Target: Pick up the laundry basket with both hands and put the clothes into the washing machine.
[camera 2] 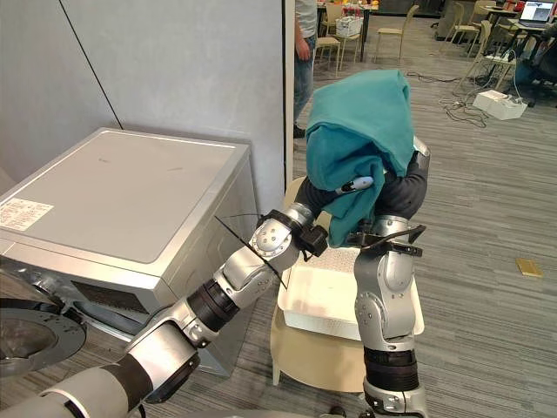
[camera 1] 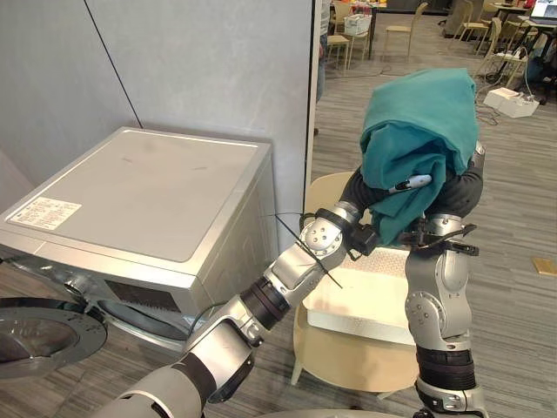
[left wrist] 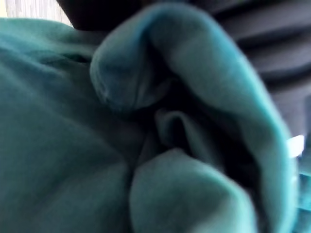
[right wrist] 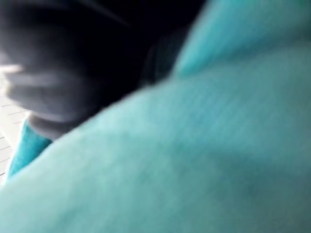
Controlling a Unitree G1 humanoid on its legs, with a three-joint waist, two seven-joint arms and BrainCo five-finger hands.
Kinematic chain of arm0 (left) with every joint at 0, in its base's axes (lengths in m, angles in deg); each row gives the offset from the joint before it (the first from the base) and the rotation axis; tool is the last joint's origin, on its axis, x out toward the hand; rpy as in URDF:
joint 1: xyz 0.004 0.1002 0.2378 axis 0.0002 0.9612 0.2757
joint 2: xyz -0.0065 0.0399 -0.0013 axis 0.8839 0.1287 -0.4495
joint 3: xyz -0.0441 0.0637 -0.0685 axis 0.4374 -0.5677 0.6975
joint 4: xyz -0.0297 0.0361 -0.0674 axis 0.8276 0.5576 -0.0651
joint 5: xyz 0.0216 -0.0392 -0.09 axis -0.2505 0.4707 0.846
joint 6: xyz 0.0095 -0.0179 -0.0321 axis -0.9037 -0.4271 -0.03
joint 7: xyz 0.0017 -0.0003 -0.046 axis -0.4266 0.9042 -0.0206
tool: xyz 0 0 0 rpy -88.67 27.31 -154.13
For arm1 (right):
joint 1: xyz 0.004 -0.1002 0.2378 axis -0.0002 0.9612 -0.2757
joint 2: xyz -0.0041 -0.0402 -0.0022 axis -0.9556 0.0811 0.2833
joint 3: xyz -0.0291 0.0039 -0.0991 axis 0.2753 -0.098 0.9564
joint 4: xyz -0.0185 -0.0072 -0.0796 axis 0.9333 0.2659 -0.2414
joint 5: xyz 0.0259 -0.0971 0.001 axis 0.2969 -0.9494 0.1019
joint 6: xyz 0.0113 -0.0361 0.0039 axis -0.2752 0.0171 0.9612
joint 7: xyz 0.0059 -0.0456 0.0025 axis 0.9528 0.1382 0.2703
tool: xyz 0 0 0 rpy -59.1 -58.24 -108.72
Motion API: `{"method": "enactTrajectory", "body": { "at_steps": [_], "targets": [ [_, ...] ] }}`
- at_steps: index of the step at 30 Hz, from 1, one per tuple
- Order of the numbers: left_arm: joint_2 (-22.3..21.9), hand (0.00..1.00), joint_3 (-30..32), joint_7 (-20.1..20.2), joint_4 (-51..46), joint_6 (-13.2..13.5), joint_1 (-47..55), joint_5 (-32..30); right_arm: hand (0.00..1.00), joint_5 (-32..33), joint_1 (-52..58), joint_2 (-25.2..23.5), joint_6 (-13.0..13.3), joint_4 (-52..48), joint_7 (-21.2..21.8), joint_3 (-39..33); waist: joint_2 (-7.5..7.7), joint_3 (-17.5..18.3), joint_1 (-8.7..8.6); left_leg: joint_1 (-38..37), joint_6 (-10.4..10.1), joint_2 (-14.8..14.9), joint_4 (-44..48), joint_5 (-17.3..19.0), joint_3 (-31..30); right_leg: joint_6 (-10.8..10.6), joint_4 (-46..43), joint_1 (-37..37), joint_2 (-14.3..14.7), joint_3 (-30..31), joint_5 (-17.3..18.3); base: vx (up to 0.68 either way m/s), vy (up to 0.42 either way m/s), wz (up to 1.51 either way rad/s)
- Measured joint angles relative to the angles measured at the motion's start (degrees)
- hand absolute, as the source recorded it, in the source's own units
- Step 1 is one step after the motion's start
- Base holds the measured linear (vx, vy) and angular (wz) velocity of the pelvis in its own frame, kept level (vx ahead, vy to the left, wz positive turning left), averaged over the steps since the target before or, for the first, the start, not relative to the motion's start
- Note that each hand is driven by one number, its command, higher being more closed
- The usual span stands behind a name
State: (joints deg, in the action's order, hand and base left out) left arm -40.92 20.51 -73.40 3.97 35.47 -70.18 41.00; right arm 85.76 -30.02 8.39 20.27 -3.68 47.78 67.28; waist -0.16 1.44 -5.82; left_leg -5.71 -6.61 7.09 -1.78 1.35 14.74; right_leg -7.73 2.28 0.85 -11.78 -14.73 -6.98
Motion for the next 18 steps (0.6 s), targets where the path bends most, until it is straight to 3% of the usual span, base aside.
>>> {"method": "enactTrajectory", "body": {
  "at_steps": [10,11,18],
  "targets": [
    [0.0,1.0,0.6,-1.3,-0.1,0.0,-0.2,-0.3,1.0,0.7,4.3,-0.2,0.7,-0.5,0.1,-0.9,0.43,0.2,0.11,0.2,0.0,0.0,0.0,0.0,-0.4,0.0,0.0,0.0,0.0,-0.5,0.0,-0.01,-0.002,0.0],
    [0.0,1.0,0.6,-1.0,-0.4,0.0,-0.2,-0.6,0.0,1.1,4.4,-0.2,0.6,-0.5,0.1,-0.9,0.46,0.2,0.13,0.3,0.0,0.0,0.0,0.0,-0.5,0.0,0.0,0.0,0.0,-0.6,0.0,0.0,0.0,0.0],
    [0.0,1.0,5.0,-1.4,-1.0,-0.2,-0.2,-2.3,0.0,1.7,9.0,-0.1,-0.1,-1.9,2.8,-0.3,0.6,0.2,0.12,0.4,0.0,0.0,0.0,0.0,-0.6,0.0,0.0,0.0,0.0,-0.7,0.0,0.0,0.0,0.0]
  ]
}}
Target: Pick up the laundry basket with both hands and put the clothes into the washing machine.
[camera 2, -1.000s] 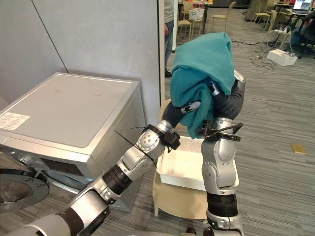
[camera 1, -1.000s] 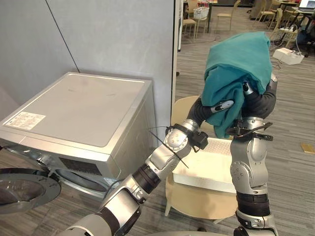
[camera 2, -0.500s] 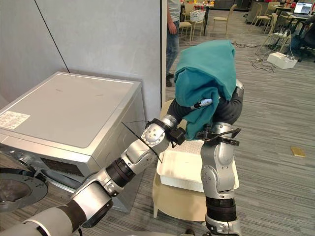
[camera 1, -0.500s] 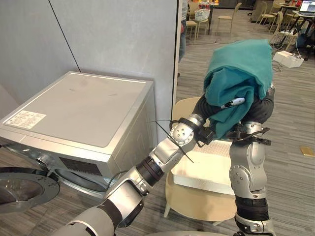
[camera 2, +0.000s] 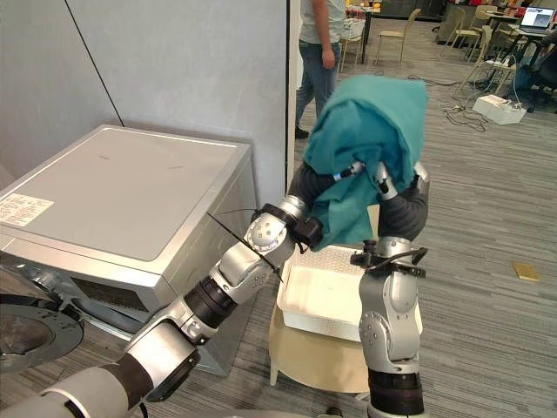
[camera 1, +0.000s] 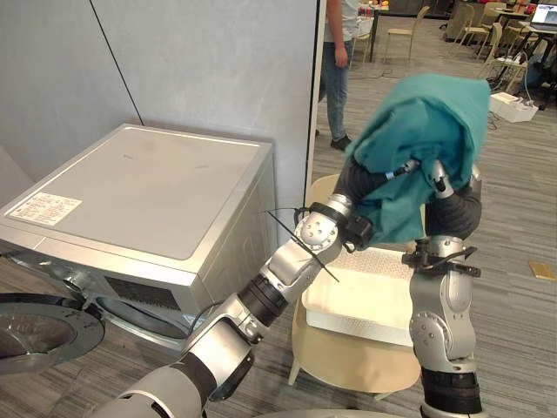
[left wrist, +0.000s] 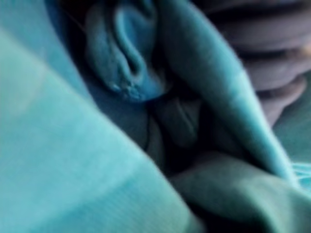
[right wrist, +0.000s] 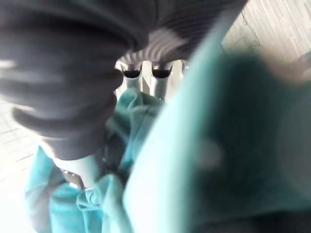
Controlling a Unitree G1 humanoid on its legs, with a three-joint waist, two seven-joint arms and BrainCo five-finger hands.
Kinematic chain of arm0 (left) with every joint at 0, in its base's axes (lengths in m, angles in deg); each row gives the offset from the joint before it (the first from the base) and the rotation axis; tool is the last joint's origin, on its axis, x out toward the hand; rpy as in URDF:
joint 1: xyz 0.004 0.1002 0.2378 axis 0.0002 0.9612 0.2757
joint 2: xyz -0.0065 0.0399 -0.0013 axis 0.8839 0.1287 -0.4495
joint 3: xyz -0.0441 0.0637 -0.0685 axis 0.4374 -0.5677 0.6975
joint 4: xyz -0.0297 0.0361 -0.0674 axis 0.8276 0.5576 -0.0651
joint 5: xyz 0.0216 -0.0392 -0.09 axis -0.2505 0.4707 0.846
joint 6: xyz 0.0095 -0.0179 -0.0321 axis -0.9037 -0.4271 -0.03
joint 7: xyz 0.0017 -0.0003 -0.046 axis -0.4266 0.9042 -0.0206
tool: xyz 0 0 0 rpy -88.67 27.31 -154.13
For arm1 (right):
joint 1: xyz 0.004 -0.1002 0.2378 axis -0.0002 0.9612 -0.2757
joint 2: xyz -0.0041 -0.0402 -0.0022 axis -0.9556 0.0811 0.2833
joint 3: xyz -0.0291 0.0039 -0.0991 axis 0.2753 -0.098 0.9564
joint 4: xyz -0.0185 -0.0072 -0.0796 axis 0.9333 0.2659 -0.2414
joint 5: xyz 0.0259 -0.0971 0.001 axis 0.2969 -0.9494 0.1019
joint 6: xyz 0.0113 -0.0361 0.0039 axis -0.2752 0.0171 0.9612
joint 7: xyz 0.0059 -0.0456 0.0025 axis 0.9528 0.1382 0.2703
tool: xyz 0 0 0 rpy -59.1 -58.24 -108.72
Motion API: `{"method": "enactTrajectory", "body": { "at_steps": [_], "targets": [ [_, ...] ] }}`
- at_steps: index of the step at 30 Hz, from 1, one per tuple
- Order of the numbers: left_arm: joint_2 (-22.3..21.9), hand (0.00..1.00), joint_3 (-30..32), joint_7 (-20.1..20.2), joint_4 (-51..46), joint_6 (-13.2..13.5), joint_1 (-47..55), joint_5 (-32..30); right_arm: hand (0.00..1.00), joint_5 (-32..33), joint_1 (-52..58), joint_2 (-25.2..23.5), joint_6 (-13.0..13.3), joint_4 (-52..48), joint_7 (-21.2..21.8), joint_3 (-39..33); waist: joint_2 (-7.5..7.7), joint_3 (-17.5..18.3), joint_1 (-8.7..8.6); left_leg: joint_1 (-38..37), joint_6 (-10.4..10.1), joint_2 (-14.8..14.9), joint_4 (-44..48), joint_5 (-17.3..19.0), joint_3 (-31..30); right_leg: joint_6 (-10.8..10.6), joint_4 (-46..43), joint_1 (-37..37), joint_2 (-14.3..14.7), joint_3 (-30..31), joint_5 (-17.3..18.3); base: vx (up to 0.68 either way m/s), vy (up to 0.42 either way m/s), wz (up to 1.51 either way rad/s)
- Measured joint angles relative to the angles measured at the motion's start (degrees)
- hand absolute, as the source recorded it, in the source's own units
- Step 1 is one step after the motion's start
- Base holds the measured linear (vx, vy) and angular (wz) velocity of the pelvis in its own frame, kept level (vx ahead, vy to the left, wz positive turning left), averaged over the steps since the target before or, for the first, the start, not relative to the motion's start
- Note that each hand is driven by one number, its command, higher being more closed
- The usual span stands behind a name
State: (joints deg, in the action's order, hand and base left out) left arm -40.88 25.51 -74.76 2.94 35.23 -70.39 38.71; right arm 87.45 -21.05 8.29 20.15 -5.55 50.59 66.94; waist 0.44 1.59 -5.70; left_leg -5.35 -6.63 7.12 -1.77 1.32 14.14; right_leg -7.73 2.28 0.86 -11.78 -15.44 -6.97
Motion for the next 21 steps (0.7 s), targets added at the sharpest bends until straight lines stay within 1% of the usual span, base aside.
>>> {"method": "enactTrajectory", "body": {
  "at_steps": [2,5,6,8,9,11,12,14,15,17,18,19,20,21],
  "targets": [
    [0.0,1.0,1.7,-0.3,-0.2,0.0,0.0,-0.2,0.0,0.0,0.9,0.0,-0.2,0.0,0.7,-0.6,0.07,0.0,0.01,0.0,0.0,0.0,0.0,0.0,0.0,0.0,0.0,0.0,0.0,0.0,0.0,0.0,0.0,0.0],
    [1.8,1.0,6.5,-1.4,-1.7,0.0,0.0,-0.6,0.0,0.0,2.2,0.0,-0.3,0.0,0.6,-5.9,0.21,-0.1,0.0,0.0,0.0,0.0,0.0,0.0,0.1,0.0,0.0,0.0,0.0,0.2,0.0,0.0,0.0,0.0],
    [2.9,1.0,8.4,-1.5,-2.6,0.0,0.1,-0.8,0.0,0.0,2.3,0.0,-0.3,0.0,0.5,-8.7,0.21,-0.1,-0.01,-0.1,0.0,0.0,0.0,0.0,0.2,0.0,0.0,-0.1,0.0,0.2,0.0,0.0,0.0,-0.04],
    [6.3,1.0,14.2,-2.4,-7.1,0.1,1.7,-2.2,0.0,0.0,3.0,0.1,-0.1,0.0,-0.8,-17.1,0.21,-0.1,-0.16,-0.3,0.0,0.0,0.0,0.0,0.4,0.0,0.0,-0.1,0.1,0.6,0.0,0.0,0.0,-0.07],
    [7.0,1.0,15.9,-2.4,-8.8,0.2,2.5,-2.3,0.0,0.0,3.6,0.1,-0.1,0.0,-1.2,-19.3,0.21,-0.1,-0.14,-0.3,0.0,0.0,0.0,0.0,0.5,0.0,0.0,-0.1,0.1,0.8,0.0,0.0,0.0,-0.1],
    [9.8,1.0,23.2,-2.5,-15.1,1.4,7.4,-3.4,0.0,0.0,5.4,0.2,-0.1,0.3,-2.9,-26.5,0.21,-0.1,-0.28,-0.7,0.0,0.0,0.0,0.1,1.0,0.0,0.0,-0.2,0.2,1.4,0.0,0.0,-0.003,-0.13],
    [10.4,1.0,25.0,-2.4,-16.5,1.7,8.7,-3.6,0.0,-0.1,5.9,0.2,-0.1,0.3,-3.2,-28.1,0.22,-0.1,-0.29,-0.8,0.0,0.0,-0.1,0.1,1.1,0.0,0.0,-0.2,0.2,1.4,0.0,-0.02,-0.009,-0.12],
    [12.4,1.0,32.1,-2.4,-21.7,2.6,15.3,-4.5,0.0,-0.3,6.9,0.3,0.0,2.5,-4.0,-33.5,0.36,-0.1,-0.52,-1.2,-0.1,0.1,-0.2,0.1,1.6,0.0,0.0,-0.3,0.3,1.8,0.0,-0.03,-0.011,-0.09],
    [12.6,1.0,33.9,-2.4,-22.9,2.8,17.1,-4.5,0.0,-0.5,7.2,0.3,0.0,3.4,-4.1,-34.7,0.41,-0.1,-0.58,-1.2,-0.1,0.1,-0.3,0.1,1.6,0.0,0.0,-0.3,0.3,1.9,0.0,-0.03,-0.012,-0.06],
    [12.5,1.0,41.4,-2.3,-28.0,3.7,25.5,-6.2,0.0,-1.3,10.1,0.1,-0.1,7.5,-4.1,-38.4,0.45,-0.1,-0.54,-1.2,-0.1,0.1,-0.4,0.2,1.7,0.0,0.3,-0.4,0.3,2.1,0.0,-0.03,-0.014,-0.03],
    [12.3,1.0,43.2,-2.2,-29.0,3.9,27.6,-6.7,0.0,-1.7,11.0,-0.2,-0.2,8.6,-4.0,-39.2,0.45,-0.1,-0.47,-1.2,-0.1,0.1,-0.4,0.2,1.8,0.0,0.4,-0.4,0.4,2.1,0.0,0.0,0.0,0.0],
    [11.9,1.0,46.6,-2.2,-30.9,4.2,31.8,-7.0,0.0,-1.8,12.7,-1.0,-0.3,10.8,-3.9,-40.9,0.42,-0.1,-0.28,-1.2,-0.1,0.1,-0.4,0.2,1.8,0.0,0.5,-0.4,0.4,2.1,0.0,0.0,0.0,0.0],
    [11.5,1.0,48.3,-2.2,-31.7,4.4,33.9,-7.2,0.0,-1.8,13.7,-1.6,-0.3,11.8,-3.9,-41.8,0.4,-0.1,-0.12,-1.2,-0.1,0.1,-0.4,0.2,1.8,0.1,0.6,-0.4,0.5,2.1,0.0,0.0,0.0,0.0],
    [10.1,1.0,51.6,-2.2,-32.8,5.0,38.2,-8.3,0.0,-1.8,16.0,-3.1,-0.5,13.5,-3.7,-43.6,0.35,-0.1,0.14,-1.2,-0.2,0.2,-0.5,0.2,1.9,0.1,0.7,-0.3,0.5,2.1,0.0,0.0,0.0,0.0]
  ]
}}
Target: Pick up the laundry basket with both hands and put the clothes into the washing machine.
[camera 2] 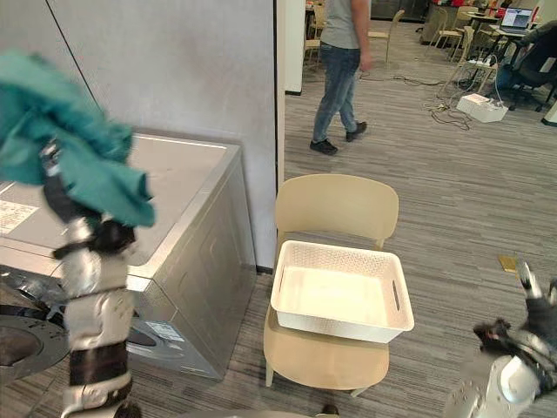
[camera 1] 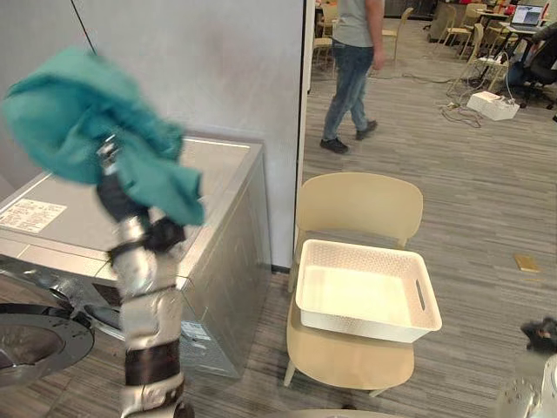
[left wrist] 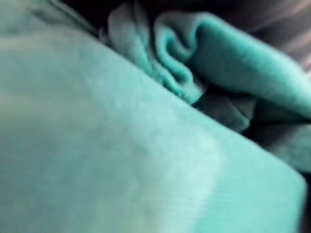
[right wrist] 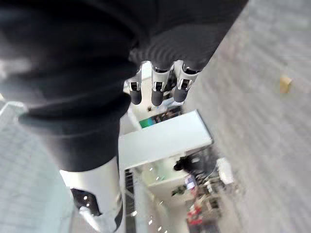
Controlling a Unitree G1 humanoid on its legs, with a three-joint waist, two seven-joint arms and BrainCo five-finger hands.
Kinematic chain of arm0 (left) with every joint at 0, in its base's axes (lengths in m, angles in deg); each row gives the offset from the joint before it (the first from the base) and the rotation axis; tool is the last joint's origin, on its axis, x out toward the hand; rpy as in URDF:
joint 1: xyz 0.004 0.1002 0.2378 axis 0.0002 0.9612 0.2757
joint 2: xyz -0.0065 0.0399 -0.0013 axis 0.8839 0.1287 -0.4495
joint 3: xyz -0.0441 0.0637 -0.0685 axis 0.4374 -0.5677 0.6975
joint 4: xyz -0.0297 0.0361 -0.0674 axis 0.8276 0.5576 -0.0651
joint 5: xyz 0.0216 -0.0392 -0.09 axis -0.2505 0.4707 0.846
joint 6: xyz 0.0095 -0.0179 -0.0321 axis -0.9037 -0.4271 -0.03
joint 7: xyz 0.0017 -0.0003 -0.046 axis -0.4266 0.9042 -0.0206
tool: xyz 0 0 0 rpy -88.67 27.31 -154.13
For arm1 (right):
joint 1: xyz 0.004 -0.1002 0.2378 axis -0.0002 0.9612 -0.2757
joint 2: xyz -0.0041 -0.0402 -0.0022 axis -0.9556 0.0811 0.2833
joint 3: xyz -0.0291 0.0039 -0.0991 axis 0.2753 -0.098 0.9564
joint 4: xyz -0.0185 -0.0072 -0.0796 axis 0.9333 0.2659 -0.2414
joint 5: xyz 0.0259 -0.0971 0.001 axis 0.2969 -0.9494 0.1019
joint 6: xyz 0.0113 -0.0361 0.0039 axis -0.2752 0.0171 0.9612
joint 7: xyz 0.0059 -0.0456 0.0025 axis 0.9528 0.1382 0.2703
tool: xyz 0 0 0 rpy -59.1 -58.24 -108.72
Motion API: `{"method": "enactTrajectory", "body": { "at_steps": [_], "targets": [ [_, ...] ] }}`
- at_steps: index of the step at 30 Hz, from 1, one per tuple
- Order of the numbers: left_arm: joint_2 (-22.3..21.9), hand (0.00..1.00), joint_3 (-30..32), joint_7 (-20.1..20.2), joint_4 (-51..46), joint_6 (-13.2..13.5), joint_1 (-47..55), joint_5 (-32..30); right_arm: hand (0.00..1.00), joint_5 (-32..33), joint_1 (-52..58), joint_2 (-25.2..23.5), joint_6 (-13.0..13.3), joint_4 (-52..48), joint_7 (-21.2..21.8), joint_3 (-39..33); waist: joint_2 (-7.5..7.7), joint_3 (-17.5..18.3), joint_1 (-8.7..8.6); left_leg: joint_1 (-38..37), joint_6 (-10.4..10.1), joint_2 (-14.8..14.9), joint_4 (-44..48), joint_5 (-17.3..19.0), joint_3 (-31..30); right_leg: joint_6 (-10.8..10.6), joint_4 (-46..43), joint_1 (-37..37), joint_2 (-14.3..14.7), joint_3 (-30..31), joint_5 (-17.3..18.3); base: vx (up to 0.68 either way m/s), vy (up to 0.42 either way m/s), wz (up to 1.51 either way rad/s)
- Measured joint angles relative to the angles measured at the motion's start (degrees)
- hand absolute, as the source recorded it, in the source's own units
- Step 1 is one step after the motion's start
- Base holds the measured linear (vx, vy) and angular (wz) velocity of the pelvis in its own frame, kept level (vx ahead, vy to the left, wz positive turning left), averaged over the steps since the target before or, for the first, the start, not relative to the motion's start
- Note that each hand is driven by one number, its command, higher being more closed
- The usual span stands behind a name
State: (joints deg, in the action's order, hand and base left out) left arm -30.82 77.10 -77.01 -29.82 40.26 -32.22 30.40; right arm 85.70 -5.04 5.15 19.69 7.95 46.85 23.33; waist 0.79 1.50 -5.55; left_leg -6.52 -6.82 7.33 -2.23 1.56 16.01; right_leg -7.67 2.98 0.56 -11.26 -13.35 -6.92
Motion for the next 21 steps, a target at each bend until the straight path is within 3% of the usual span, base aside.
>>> {"method": "enactTrajectory", "body": {
  "at_steps": [3,6,7,9,12,16,19,21],
  "targets": [
    [-5.1,1.0,6.5,-0.7,-0.7,0.7,11.0,-3.4,0.0,1.4,6.2,-5.3,-0.4,2.7,0.6,-2.2,-0.16,0.1,0.24,-0.3,-0.1,0.4,0.1,0.2,0.1,0.1,-0.1,0.6,0.2,-0.6,0.2,0.01,-0.011,0.04],
    [-8.8,1.0,8.4,-2.8,1.2,0.6,18.5,-9.2,0.0,5.8,10.6,-6.7,-0.8,8.9,2.1,-2.5,0.03,0.1,0.77,-1.2,-0.3,0.8,0.4,0.9,0.4,0.0,-1.0,2.1,0.2,-1.1,1.4,-0.02,-0.01,0.09],
    [-10.1,1.0,8.8,-3.3,4.2,0.5,20.3,-12.3,0.0,7.0,11.6,-7.3,-0.9,12.6,2.5,-2.7,-0.56,0.2,1.37,-1.7,-0.2,1.1,0.7,1.6,0.5,0.1,-1.8,2.5,0.2,-1.5,2.3,-0.03,-0.017,0.09],
    [-10.1,1.0,9.3,-3.9,9.9,0.0,21.9,-14.1,0.0,8.7,12.4,-7.5,-1.0,19.0,3.8,-2.7,-0.32,0.7,1.75,-2.1,-0.4,1.7,1.3,2.1,0.4,0.3,-3.0,2.9,0.3,-2.0,3.5,-0.02,-0.024,0.11],
    [-10.8,1.0,11.1,-3.6,22.8,-0.8,22.4,-14.2,0.0,9.0,12.2,-7.2,-1.8,31.7,6.4,-1.1,-0.47,0.8,1.95,-2.2,-0.7,2.1,1.4,2.4,0.2,0.4,-3.5,3.0,0.6,-2.4,4.2,-0.02,-0.013,0.05],
    [-10.9,1.0,11.2,0.1,45.5,-3.5,21.8,-14.2,0.0,8.3,10.6,-6.4,-5.8,52.4,9.4,2.8,-0.8,0.8,3.42,-2.2,-0.8,2.5,1.1,2.4,0.5,0.8,-3.3,3.1,1.0,-2.6,4.3,0.0,0.0,0.0],
    [-11.1,1.0,12.9,1.9,62.3,-6.1,20.5,-14.2,0.0,2.8,9.2,-5.8,-8.3,59.1,9.8,3.2,-0.89,0.9,3.26,-2.3,-0.6,2.5,0.5,2.3,0.8,0.8,-2.7,3.0,1.2,-2.6,4.3,0.03,-0.001,-0.04],
    [-11.1,1.0,13.7,3.1,70.6,-7.5,19.7,-14.4,0.0,1.5,7.4,-5.8,-8.6,62.1,9.7,1.9,-0.9,1.0,3.3,-2.5,-0.8,2.5,0.2,2.1,1.2,0.7,-2.3,2.8,1.4,-2.1,4.2,0.07,0.007,-0.1]
  ]
}}
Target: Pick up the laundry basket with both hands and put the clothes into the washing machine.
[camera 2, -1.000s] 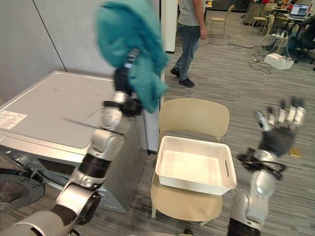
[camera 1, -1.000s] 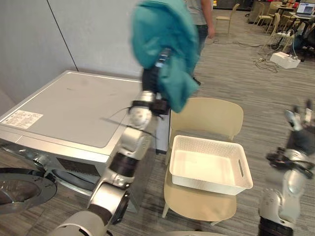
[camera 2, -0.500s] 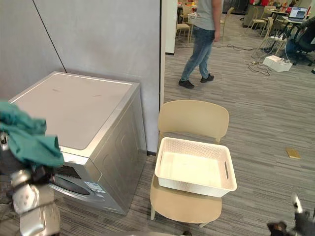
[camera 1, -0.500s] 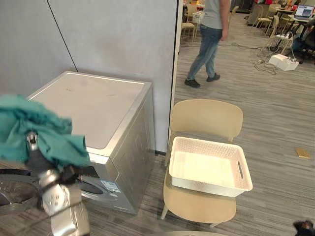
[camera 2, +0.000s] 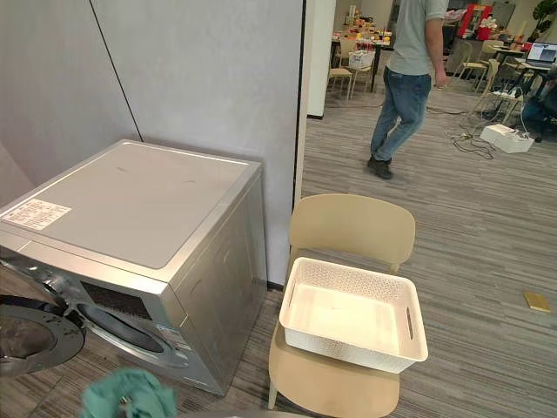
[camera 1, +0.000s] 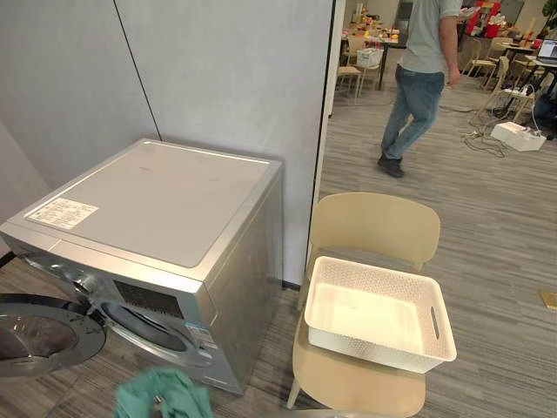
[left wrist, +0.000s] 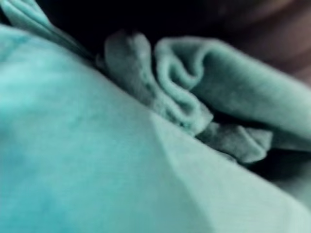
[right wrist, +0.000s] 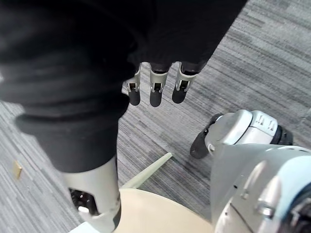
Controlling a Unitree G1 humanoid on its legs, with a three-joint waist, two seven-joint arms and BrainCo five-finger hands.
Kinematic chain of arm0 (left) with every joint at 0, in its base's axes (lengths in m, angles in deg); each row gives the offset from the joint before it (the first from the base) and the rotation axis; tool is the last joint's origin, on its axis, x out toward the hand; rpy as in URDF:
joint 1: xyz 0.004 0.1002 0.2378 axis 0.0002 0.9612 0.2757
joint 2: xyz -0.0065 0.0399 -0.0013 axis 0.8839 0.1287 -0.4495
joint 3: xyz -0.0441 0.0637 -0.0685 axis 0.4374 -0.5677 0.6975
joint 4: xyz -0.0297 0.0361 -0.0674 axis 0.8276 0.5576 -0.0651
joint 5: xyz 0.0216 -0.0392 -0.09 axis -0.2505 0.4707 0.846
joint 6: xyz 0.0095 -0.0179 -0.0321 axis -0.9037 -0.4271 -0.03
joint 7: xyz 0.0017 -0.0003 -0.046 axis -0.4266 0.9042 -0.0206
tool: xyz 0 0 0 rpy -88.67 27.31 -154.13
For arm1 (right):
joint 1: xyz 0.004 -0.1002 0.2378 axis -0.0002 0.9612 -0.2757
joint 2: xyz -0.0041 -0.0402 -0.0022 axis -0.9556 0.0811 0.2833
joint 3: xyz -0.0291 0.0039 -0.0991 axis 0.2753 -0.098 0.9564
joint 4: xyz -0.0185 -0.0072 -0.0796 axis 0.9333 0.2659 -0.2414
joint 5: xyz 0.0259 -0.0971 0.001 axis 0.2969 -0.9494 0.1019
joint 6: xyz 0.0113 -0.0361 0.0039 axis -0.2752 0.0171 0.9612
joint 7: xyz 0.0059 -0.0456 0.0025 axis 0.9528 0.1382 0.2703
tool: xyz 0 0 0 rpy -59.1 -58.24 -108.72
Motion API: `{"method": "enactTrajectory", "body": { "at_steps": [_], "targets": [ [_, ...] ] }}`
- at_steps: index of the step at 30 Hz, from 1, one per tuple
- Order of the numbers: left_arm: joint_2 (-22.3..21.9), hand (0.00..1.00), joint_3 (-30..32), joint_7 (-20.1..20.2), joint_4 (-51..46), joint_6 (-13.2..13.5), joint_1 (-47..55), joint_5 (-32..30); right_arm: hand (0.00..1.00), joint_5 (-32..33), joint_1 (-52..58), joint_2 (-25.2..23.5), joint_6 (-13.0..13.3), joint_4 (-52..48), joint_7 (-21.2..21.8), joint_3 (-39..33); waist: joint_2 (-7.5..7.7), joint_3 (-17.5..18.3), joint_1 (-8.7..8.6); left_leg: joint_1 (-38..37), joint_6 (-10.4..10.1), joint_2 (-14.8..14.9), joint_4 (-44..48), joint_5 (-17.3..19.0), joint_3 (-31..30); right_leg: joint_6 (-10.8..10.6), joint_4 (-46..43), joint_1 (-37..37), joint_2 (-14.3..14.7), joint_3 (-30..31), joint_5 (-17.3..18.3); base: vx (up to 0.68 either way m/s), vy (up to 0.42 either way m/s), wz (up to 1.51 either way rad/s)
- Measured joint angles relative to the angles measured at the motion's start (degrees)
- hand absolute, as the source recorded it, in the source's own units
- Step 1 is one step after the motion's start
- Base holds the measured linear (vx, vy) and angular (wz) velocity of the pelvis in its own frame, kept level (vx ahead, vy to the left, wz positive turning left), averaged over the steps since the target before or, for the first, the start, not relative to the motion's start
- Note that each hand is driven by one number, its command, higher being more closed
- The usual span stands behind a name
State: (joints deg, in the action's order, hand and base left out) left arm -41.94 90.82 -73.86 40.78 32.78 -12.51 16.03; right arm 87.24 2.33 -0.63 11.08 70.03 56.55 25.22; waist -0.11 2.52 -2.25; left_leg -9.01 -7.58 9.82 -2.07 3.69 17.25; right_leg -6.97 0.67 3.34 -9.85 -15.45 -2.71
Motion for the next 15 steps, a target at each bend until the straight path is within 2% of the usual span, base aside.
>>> {"method": "enactTrajectory", "body": {
  "at_steps": [5,6,7,8,9,11,12,13,14,15],
  "targets": [
    [0.7,1.0,0.4,2.2,2.7,-0.4,-0.2,-1.2,0.0,-1.1,-3.4,0.7,0.1,2.8,0.2,1.7,0.21,-0.7,0.21,-1.7,-0.4,0.0,0.2,-0.1,0.1,-0.4,0.5,1.8,0.2,0.3,-0.3,0.06,0.004,-0.02],
    [1.6,1.0,-2.0,2.6,2.8,-0.2,-0.5,-2.3,0.0,-2.2,-4.8,0.8,0.2,2.8,0.9,3.7,-0.23,-1.3,0.13,-1.7,-0.3,0.0,1.5,0.1,-0.6,-0.4,0.5,2.8,0.0,-0.3,-0.2,0.0,-0.002,0.18],
    [2.1,1.0,-3.7,3.1,2.7,0.1,-1.0,-2.6,0.0,-2.8,-5.4,0.9,0.3,2.8,1.4,5.1,0.42,-2.3,0.19,-1.2,-0.2,-0.1,2.5,0.2,-1.5,-0.4,0.1,3.1,-0.2,-0.8,0.1,-0.02,-0.008,0.29],
    [2.5,1.0,-4.8,3.3,2.6,0.4,-1.4,-2.6,0.0,-3.4,-5.9,1.0,0.3,2.8,1.4,5.9,0.23,-2.9,0.21,-0.9,-0.1,0.0,3.2,0.4,-2.1,-0.5,-0.3,3.4,-0.3,-1.4,0.6,-0.06,-0.021,0.45],
    [2.7,1.0,-5.9,3.4,2.2,0.9,-2.1,-2.6,0.0,-4.7,-6.9,1.2,0.3,2.8,1.4,7.9,-0.25,-3.8,0.32,0.2,0.0,0.2,4.5,0.6,-3.7,-0.4,-1.9,3.3,-0.5,-2.6,1.7,-0.06,-0.025,0.69],
    [2.0,1.0,-7.8,3.7,0.0,1.4,-3.7,-2.4,0.0,-6.1,-8.3,2.3,0.5,2.3,1.3,13.0,-0.5,-6.9,0.74,3.9,0.0,0.2,7.7,0.6,-8.4,0.0,-7.7,2.1,-1.9,-6.9,5.2,-0.13,-0.041,1.08],
    [1.9,1.0,-7.9,3.8,-0.3,1.4,-4.0,-2.4,0.0,-6.1,-8.4,2.9,0.6,2.2,1.2,14.3,-0.28,-7.1,1.01,5.7,0.1,0.2,8.3,0.6,-9.8,-0.1,-9.4,1.0,-2.4,-8.2,6.2,-0.15,-0.057,1.42],
    [1.2,1.0,-7.8,3.6,-0.8,1.4,-5.3,-1.9,0.0,-6.2,-9.1,4.4,0.7,2.2,1.2,16.7,-0.93,-7.7,2.28,8.9,0.0,-0.1,9.3,0.2,-13.2,-0.3,-13.8,-0.8,-3.8,-11.7,8.6,-0.11,-0.064,1.29],
    [0.9,1.0,-7.9,3.3,-1.2,1.4,-5.7,-1.9,0.0,-6.4,-9.7,5.2,0.7,2.2,1.2,17.7,-0.42,-8.6,3.21,10.2,0.2,-0.8,9.4,-0.5,-15.3,-0.2,-16.3,-1.4,-5.0,-13.6,10.1,-0.15,-0.079,1.32],
    [0.9,1.0,-7.8,3.2,-1.5,1.4,-5.7,-1.8,0.0,-6.6,-10.1,5.6,0.7,2.2,1.3,18.2,-0.49,-8.9,3.21,11.4,0.6,-1.2,9.4,-0.8,-16.5,-0.4,-17.9,-1.9,-5.8,-15.2,11.2,-0.13,-0.08,1.21]
  ]
}}
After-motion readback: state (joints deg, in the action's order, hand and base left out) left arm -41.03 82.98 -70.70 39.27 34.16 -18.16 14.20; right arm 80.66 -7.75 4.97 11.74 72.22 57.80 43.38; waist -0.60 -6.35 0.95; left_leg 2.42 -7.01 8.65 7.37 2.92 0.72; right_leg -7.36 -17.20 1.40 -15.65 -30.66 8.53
